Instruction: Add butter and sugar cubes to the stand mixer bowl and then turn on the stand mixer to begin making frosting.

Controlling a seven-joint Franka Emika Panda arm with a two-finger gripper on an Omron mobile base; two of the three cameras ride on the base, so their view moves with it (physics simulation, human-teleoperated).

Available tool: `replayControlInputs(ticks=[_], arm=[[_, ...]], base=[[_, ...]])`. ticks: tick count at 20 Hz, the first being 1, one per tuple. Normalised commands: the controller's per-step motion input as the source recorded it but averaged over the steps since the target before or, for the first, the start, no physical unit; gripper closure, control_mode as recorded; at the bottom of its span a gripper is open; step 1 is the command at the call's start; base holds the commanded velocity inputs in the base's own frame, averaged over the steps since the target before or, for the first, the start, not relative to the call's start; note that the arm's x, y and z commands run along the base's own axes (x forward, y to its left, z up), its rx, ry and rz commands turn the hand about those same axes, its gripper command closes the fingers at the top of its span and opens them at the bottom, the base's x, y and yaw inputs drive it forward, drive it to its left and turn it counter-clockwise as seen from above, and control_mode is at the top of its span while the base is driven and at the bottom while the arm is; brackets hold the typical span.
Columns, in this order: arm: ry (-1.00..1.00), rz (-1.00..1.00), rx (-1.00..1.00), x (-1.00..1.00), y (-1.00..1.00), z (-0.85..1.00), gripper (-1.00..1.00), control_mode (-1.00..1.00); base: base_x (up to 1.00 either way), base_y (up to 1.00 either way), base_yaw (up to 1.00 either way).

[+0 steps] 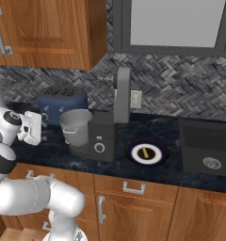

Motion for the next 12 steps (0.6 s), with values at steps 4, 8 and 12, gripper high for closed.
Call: replayControlInputs(ticks=[4,8,12], arm=[[0.00,-0.06,-0.03,0.14,-0.24,-0.16,-1.00,-1.00],[0.00,-0.05,-0.02,0.15,-0.24,-0.19,-1.00,-1.00],[0.00,-0.04,-0.02,0.03,-0.24,-0.22,-1.00,-1.00]], base=[[0.00,0.00,0.00],[0.00,0.00,0.00],[0.00,0.00,0.00]])
